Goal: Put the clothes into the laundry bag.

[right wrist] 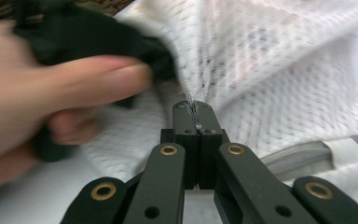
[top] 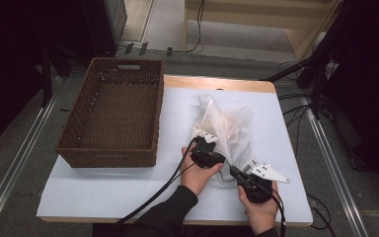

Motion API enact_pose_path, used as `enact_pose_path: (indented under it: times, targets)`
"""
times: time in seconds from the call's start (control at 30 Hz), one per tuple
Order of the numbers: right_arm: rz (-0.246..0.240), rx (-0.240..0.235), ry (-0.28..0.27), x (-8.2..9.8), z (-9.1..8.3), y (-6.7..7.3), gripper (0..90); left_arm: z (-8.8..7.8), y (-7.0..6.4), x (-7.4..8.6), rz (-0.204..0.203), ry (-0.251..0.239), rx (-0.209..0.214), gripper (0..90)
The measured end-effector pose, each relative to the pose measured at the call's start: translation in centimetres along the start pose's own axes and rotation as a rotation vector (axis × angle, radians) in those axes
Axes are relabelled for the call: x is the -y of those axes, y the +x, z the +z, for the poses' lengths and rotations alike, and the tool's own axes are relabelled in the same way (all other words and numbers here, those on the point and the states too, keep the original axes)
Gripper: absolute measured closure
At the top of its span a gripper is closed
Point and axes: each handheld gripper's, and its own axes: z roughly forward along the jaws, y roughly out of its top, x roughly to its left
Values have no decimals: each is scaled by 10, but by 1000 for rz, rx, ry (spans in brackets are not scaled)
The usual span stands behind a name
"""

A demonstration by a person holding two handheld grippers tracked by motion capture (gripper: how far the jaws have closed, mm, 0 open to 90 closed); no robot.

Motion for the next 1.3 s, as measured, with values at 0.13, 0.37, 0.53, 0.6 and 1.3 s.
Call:
enact_pose_path:
  times: [0.13, 0.37, 0.53, 0.6, 1.3]
  targets:
    - [5, 5, -9, -2, 0, -2, 900, -13, -2, 7, 32, 0, -18, 496]
    - [-5, 0, -11, -2, 0, 3, 900, 2, -6, 6, 27, 55, -24, 754]
    - [-21, 4, -3, -1, 2, 4, 900, 14, 0, -2, -30, 16, -40, 820]
    - [-36, 16, 8, 0, 3, 4, 900, 16, 4, -3, -61, 3, -25, 812]
    - [124, 85, -30, 2, -22, -76, 496, -82, 24, 27, 25, -265, -123, 633]
